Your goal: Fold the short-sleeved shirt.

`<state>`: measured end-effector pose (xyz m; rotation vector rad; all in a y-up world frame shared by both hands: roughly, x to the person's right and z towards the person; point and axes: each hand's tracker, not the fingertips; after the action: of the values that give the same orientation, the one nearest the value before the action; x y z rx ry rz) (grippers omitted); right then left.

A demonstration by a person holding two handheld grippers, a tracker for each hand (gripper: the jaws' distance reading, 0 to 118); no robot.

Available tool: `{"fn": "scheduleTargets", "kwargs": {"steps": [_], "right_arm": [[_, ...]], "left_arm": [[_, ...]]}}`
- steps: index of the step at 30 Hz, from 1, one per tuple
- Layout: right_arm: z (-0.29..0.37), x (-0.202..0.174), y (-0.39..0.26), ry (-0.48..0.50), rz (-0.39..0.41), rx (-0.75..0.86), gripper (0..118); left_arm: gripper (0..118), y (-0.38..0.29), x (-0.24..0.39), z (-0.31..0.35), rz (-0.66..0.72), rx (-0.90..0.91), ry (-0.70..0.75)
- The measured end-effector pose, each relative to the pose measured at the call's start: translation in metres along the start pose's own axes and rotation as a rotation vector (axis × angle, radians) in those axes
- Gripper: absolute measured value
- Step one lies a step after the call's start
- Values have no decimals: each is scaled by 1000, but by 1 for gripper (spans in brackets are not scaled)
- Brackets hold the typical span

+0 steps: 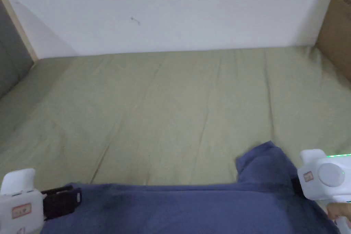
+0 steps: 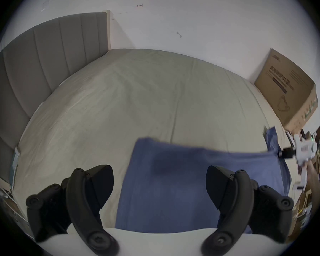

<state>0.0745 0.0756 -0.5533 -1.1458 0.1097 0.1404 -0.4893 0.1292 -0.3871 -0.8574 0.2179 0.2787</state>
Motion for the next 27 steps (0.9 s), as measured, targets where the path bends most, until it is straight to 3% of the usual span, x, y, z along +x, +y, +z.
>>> {"fn": "scheduleTargets", "kwargs": {"steps": [4, 5, 6, 8, 9, 10, 11, 14, 18, 27], "right_arm": [[9, 8, -2, 41, -64, 8, 1], [10, 10, -2, 50, -78, 8, 1], [10, 11, -1, 56, -94, 5, 1], [12, 10, -1, 59, -102, 5, 1], [14, 10, -1, 59, -101, 6, 1], [16, 10, -1, 58, -97, 7, 1], [18, 8, 0, 58, -90, 10, 1], [31, 11, -1, 64, -110, 41, 1], [62, 15, 0, 75, -103, 81, 1], [179, 26, -53, 105, -1, 235, 1]], "left_arm": [[98, 26, -6, -63, 50, -93, 4], [86, 27, -3, -80, 35, -149, 6], [60, 28, 0, -95, 28, -199, 9], [53, 19, 11, -112, -95, -240, 89], [48, 19, 13, -105, -126, -182, 56], [32, 22, 17, -97, -79, -201, 57], [0, 27, 13, -91, -36, -195, 46], [0, 40, -3, -87, 48, -208, -15], [0, 40, 2, -58, -85, -173, -17], [0, 18, -12, 82, -161, -19, -38]]}}
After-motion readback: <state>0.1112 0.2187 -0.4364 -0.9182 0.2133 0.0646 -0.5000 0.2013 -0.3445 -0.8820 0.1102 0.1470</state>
